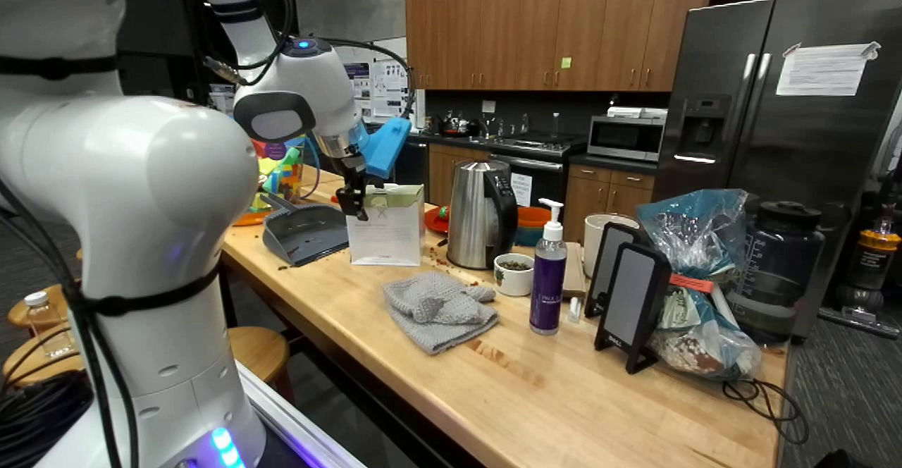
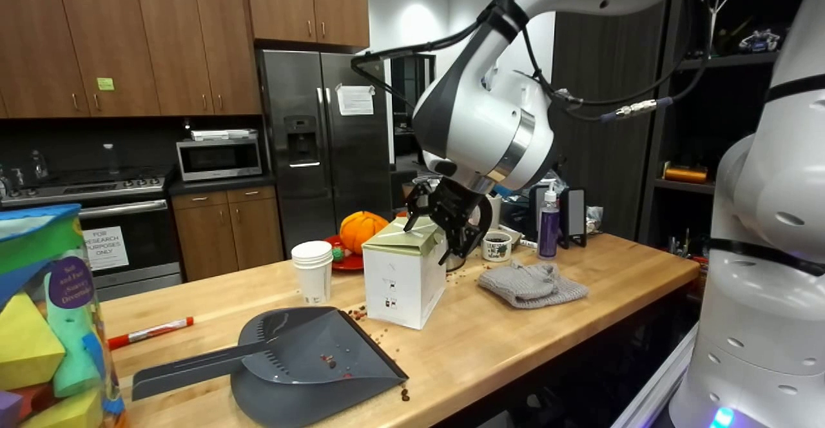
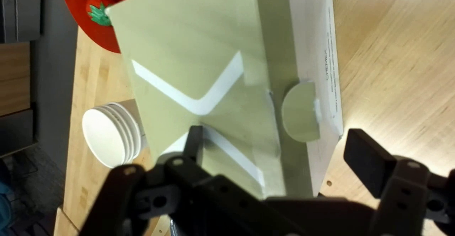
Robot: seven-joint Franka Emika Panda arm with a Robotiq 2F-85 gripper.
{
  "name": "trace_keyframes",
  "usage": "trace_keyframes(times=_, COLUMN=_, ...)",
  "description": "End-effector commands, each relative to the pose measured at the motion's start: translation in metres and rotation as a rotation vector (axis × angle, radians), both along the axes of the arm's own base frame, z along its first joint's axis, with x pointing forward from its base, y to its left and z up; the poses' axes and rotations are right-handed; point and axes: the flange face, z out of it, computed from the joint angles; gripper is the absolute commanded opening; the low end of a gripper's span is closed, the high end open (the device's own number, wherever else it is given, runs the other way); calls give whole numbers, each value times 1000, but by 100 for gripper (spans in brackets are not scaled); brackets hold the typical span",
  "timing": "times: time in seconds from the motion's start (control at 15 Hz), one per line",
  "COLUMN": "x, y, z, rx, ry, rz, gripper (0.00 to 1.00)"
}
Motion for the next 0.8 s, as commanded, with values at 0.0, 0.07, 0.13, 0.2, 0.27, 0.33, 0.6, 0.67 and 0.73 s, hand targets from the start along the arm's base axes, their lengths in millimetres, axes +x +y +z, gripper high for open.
trace_keyframes(times=0.0, x=-1, y=3, z=7, rx=-41, ry=-50, rz=0, gripper=100)
trace_keyframes(times=0.07, x=-2, y=5, z=8, rx=-47, ry=-57, rz=1, gripper=100)
trace_keyframes(times=0.13, x=-2, y=6, z=9, rx=-51, ry=-64, rz=3, gripper=100)
trace_keyframes(times=0.2, x=-2, y=7, z=10, rx=-55, ry=-70, rz=4, gripper=100)
trace_keyframes(times=0.27, x=-3, y=7, z=12, rx=-57, ry=-76, rz=4, gripper=100)
trace_keyframes(times=0.33, x=-3, y=8, z=14, rx=-59, ry=-83, rz=3, gripper=100)
trace_keyframes(times=0.6, x=-9, y=2, z=28, rx=-88, ry=-151, rz=-32, gripper=100)
trace_keyframes(times=0.67, x=-6, y=3, z=31, rx=-94, ry=-166, rz=-38, gripper=100)
trace_keyframes(times=0.73, x=-6, y=2, z=35, rx=-97, ry=-179, rz=-40, gripper=100)
